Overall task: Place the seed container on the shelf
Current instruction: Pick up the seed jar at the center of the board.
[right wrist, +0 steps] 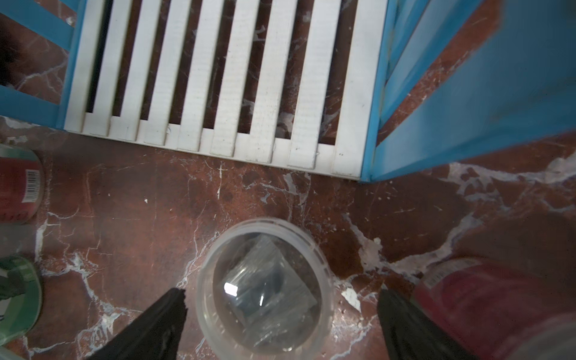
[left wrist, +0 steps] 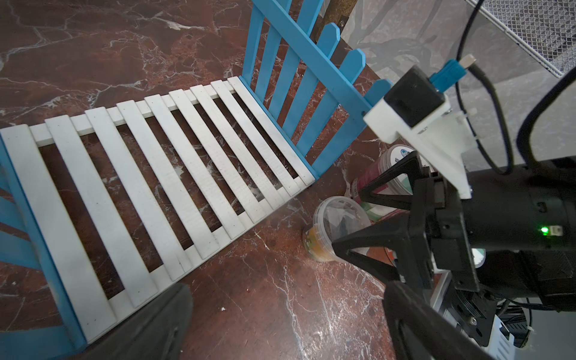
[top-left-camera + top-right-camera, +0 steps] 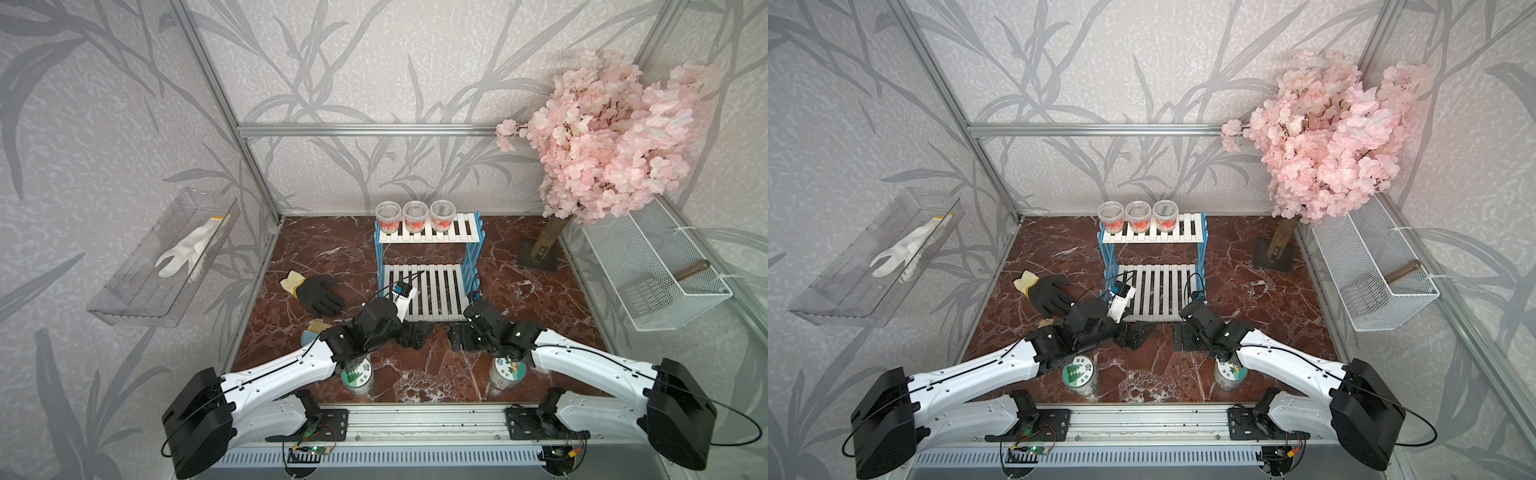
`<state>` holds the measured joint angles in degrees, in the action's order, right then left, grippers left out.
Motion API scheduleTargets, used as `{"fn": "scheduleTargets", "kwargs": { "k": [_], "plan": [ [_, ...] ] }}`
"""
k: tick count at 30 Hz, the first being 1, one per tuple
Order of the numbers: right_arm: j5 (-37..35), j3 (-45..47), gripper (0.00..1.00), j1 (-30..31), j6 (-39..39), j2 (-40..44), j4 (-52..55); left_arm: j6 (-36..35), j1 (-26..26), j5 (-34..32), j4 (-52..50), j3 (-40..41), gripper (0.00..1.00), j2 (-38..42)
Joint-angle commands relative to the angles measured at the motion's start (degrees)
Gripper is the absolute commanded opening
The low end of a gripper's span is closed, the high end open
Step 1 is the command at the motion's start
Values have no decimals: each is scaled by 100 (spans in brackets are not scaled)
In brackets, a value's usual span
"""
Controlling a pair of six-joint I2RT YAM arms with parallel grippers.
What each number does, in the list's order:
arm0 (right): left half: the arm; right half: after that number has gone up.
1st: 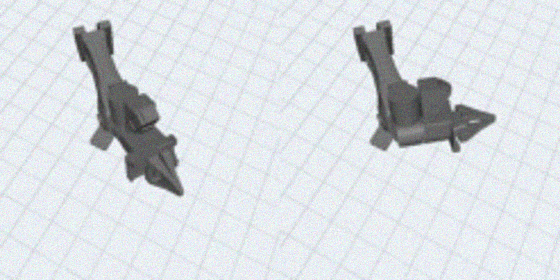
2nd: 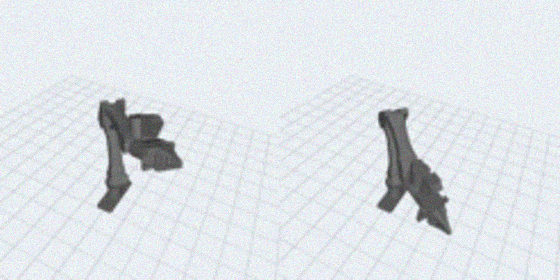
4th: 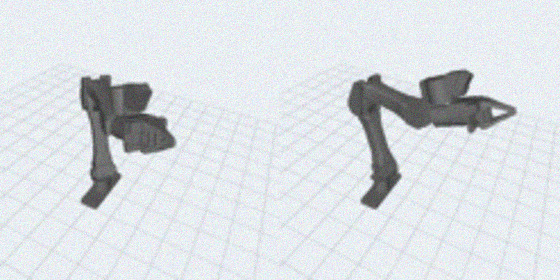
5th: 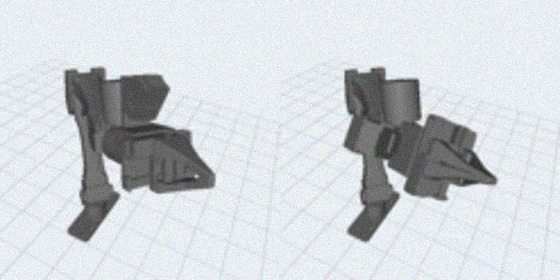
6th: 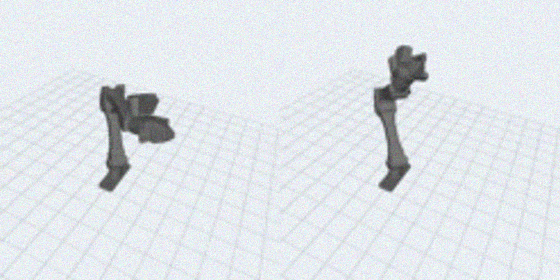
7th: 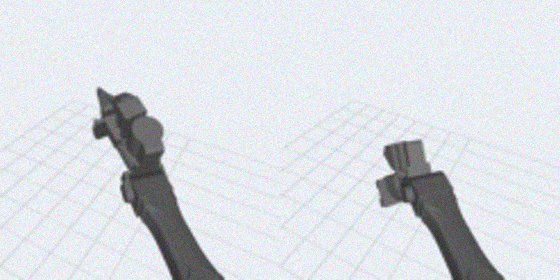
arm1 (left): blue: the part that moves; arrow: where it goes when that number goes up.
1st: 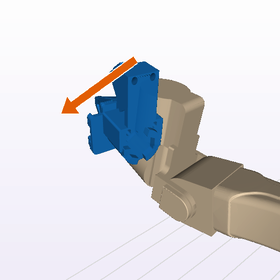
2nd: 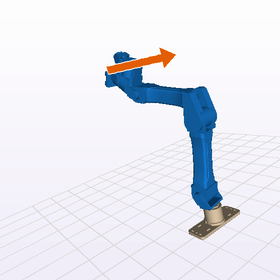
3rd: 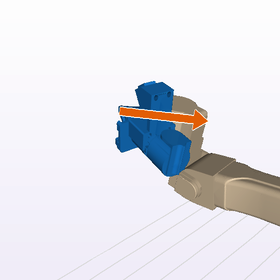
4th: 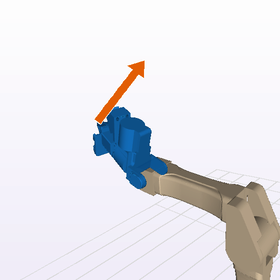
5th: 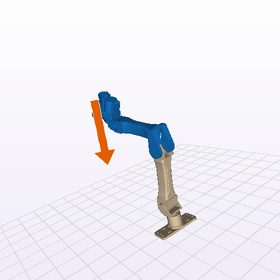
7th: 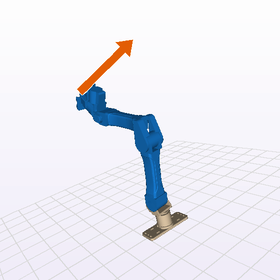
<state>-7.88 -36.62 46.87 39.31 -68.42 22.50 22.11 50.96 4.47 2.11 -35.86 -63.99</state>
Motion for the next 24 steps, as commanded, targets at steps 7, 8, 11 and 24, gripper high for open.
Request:
{"fn": "scheduleTargets", "kwargs": {
  "k": [7, 8, 11, 24],
  "plan": [
    [-71, -262, 93, 110, 60, -407, -9, -38, 28, -77, -48, -18, 100, 211],
    [-41, -265, 90, 112, 26, -417, 4, -31, 28, -77, -45, -7, 100, 226],
    [64, -283, 85, 107, -106, -426, 70, -22, 29, -107, -47, 41, 100, 276],
    [525, -241, 82, 375, -711, -447, 140, 90, 28, -328, -52, 174, 100, 325]
  ]
}}
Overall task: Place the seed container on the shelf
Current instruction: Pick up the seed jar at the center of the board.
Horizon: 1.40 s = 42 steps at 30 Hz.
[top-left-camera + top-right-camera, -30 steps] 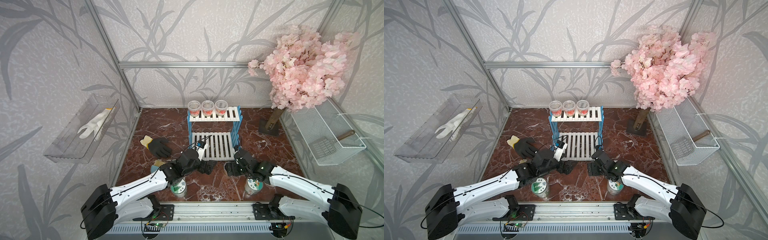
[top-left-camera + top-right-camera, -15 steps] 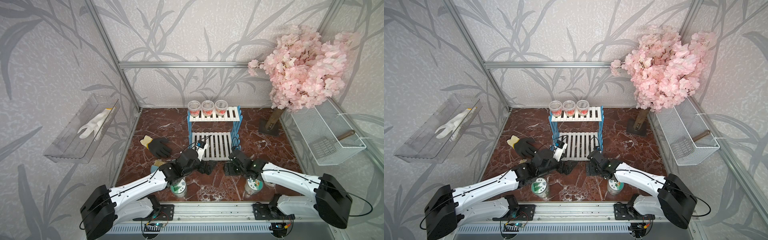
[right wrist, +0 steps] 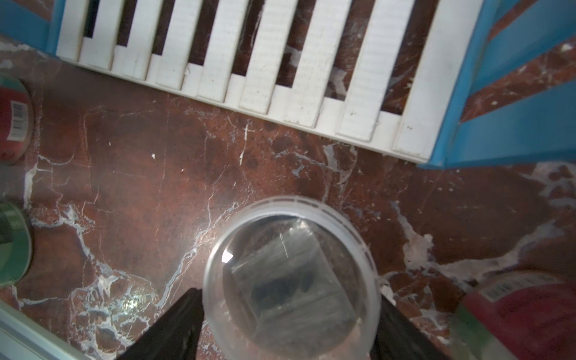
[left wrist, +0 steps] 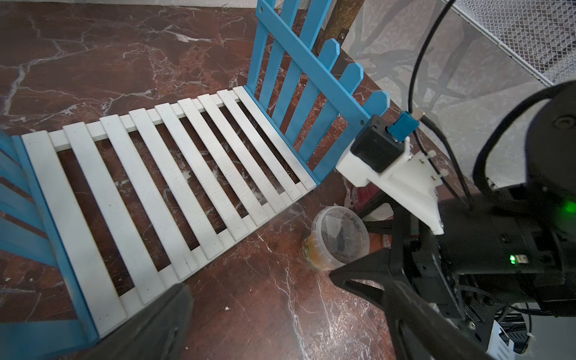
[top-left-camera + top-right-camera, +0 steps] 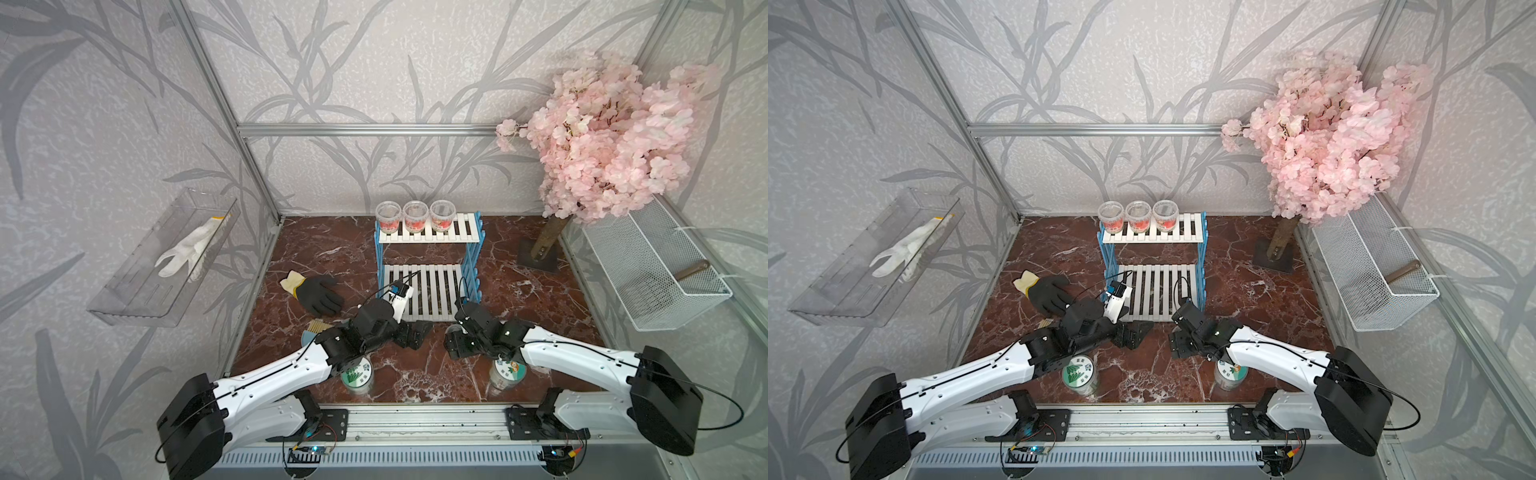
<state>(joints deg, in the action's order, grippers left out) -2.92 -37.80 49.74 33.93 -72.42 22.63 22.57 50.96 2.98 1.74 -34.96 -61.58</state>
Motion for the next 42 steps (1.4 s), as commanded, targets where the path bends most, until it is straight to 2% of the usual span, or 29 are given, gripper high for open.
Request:
{"fn": "scheduleTargets", "kwargs": {
  "k": [1, 6, 11, 14, 15, 20, 24, 38, 40, 42],
  "plan": [
    [37, -135, 82, 118, -228, -76, 102, 46, 21, -212, -24, 96, 100, 93],
    [-165, -265, 84, 195, -393, -196, 72, 105, 28, -347, -93, 169, 100, 223],
    [-1051, -442, 99, 194, 76, -246, 252, 97, 32, -591, -151, 234, 100, 378],
    [-1035, -574, 99, 194, 396, -378, 243, 77, 21, -686, -177, 270, 100, 435],
    [-986, -586, 100, 367, 451, -422, 186, 68, 20, -715, -198, 272, 100, 457],
    [-957, -694, 89, 483, 593, -662, 244, 20, 19, -760, -270, 279, 100, 557],
    [-967, -704, 76, 542, 565, -644, 407, 48, 19, -737, -290, 309, 100, 582],
    [478, -445, 76, 571, -1284, -565, -396, -71, 24, -810, -620, 391, 100, 644],
    [494, -486, 78, 568, -1511, -630, -287, -86, 19, -816, -712, 411, 100, 657],
    [406, -535, 84, 576, -1643, -650, -157, -62, 20, -842, -819, 426, 100, 688]
  ]
}}
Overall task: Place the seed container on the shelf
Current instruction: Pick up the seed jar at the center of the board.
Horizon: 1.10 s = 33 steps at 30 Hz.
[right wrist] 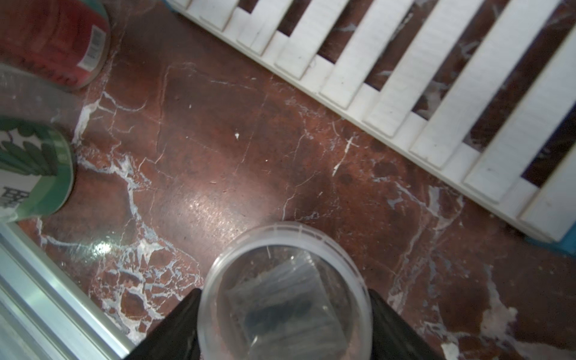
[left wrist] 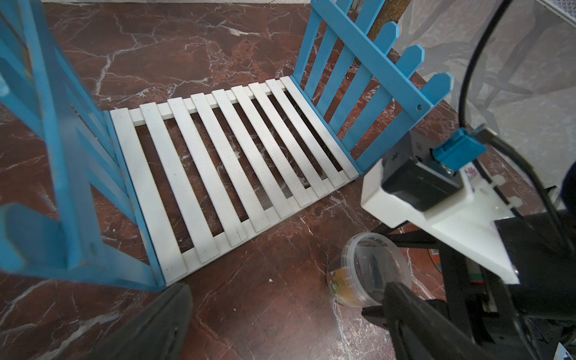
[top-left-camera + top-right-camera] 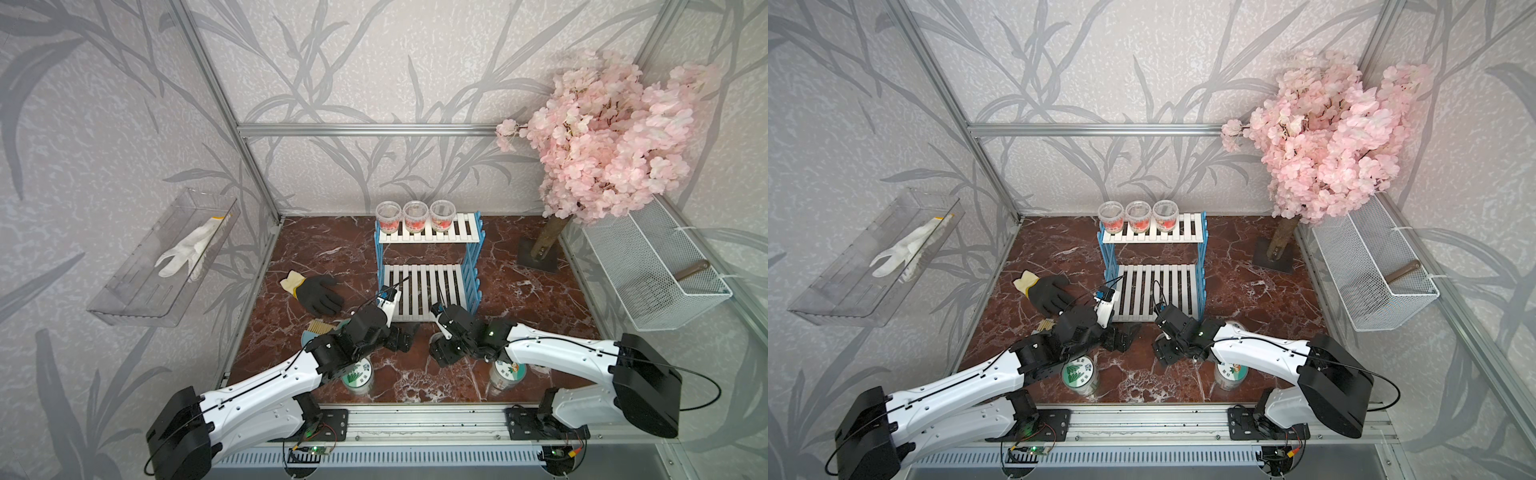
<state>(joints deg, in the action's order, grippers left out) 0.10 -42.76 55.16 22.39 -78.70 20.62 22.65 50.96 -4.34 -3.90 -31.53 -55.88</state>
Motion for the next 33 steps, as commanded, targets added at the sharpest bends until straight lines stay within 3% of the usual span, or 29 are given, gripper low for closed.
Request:
{"fn": "scheduleTargets", "kwargs": {
  "k": [1, 4, 7, 10, 12, 14, 18, 21, 26, 33],
  "plan": [
    [58, -33, 88, 31, -499, -15, 56, -47, 20, -111, -245, 100, 100, 141],
    [19, 13, 99, 31, -534, 118, -8, -15, 24, -146, -70, 182, 100, 224],
    [52, 205, 99, 39, -473, 383, -380, -83, 20, -164, 107, 222, 100, 260],
    [802, 780, 99, 56, -621, 870, -1427, -190, 19, -146, 113, 146, 100, 260],
    [463, 1092, 99, 48, -411, 1151, -1816, -258, 19, -116, 89, 91, 100, 266],
    [-230, 1134, 99, 34, -22, 1300, -1635, -311, 19, -171, 61, 47, 100, 292],
    [-881, 1188, 99, 34, 467, 1366, -1405, -310, 20, -134, 141, 89, 100, 391],
    [-783, 1235, 100, 32, 506, 1342, -1468, -295, 19, -104, 152, 146, 100, 435],
    [211, 1108, 97, 78, 193, 1243, -1677, -273, 21, -115, 164, 191, 100, 470],
    [-413, 887, 96, 100, 253, 807, -1182, -218, 24, -24, 289, 201, 100, 411]
  ]
}}
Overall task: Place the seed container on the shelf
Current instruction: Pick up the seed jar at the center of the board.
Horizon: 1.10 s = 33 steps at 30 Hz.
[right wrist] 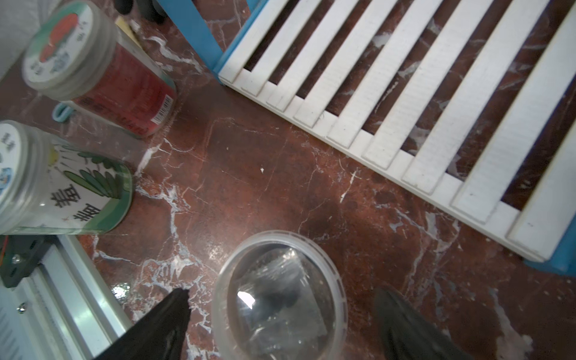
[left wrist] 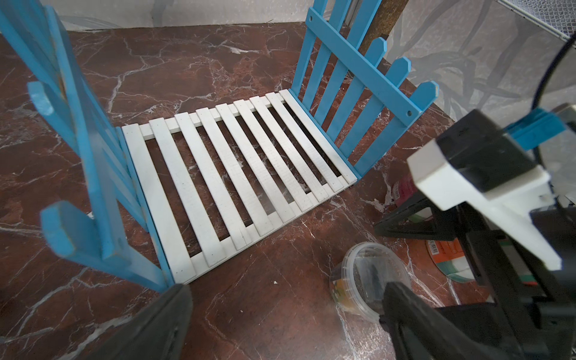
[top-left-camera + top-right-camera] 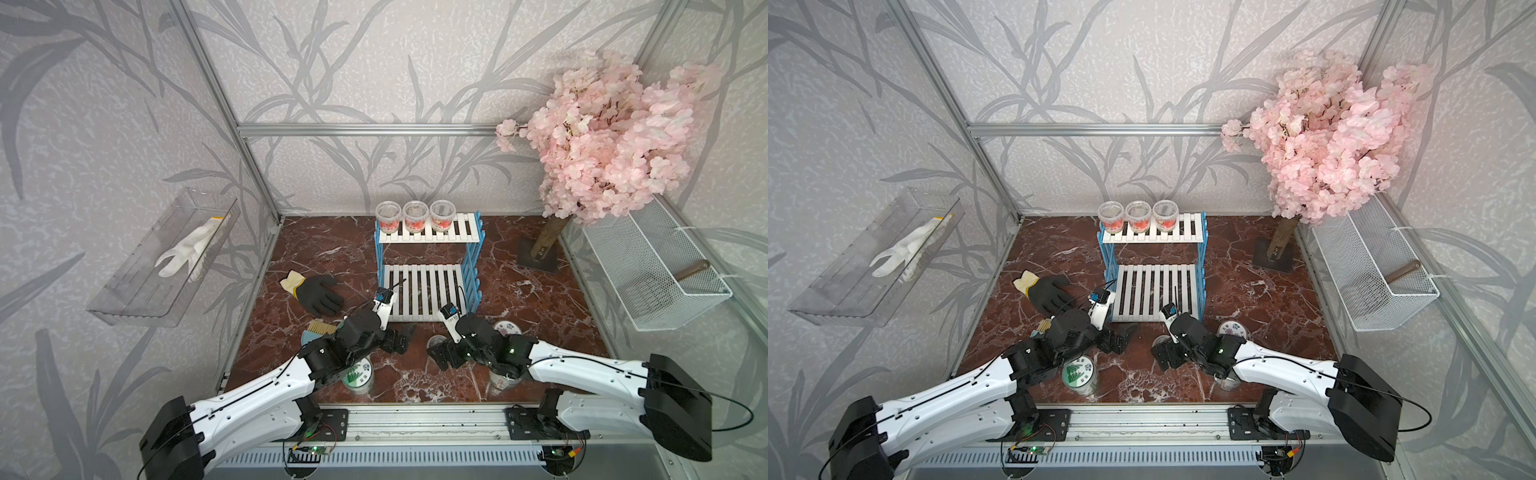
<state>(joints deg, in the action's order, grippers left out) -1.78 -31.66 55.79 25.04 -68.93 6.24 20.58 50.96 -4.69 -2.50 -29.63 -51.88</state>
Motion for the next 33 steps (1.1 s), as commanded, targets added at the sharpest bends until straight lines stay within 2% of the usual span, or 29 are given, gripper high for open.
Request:
{"fn": "scheduleTargets", "kwargs": {
  "k": [1, 5, 13, 18, 25, 33],
  "plan": [
    [-165, -247, 95, 44, -47, -245, 262, -18, 26, 19, 131, 7, 100, 2],
    [130, -299, 93, 66, -93, -438, 134, -35, 27, 1, 127, 10, 100, -5],
    [19, -345, 86, 77, -44, -544, 195, 8, 19, 20, 126, 14, 100, -42],
    [-50, -294, 79, 80, -41, -489, 231, 8, 20, 2, 144, 21, 100, -102],
    [27, -345, 83, 81, -60, -622, 307, 25, 26, 91, 163, -48, 100, -200],
    [-27, -289, 74, 81, -42, -411, 261, 65, 20, 92, 154, -15, 100, -152]
  ]
}}
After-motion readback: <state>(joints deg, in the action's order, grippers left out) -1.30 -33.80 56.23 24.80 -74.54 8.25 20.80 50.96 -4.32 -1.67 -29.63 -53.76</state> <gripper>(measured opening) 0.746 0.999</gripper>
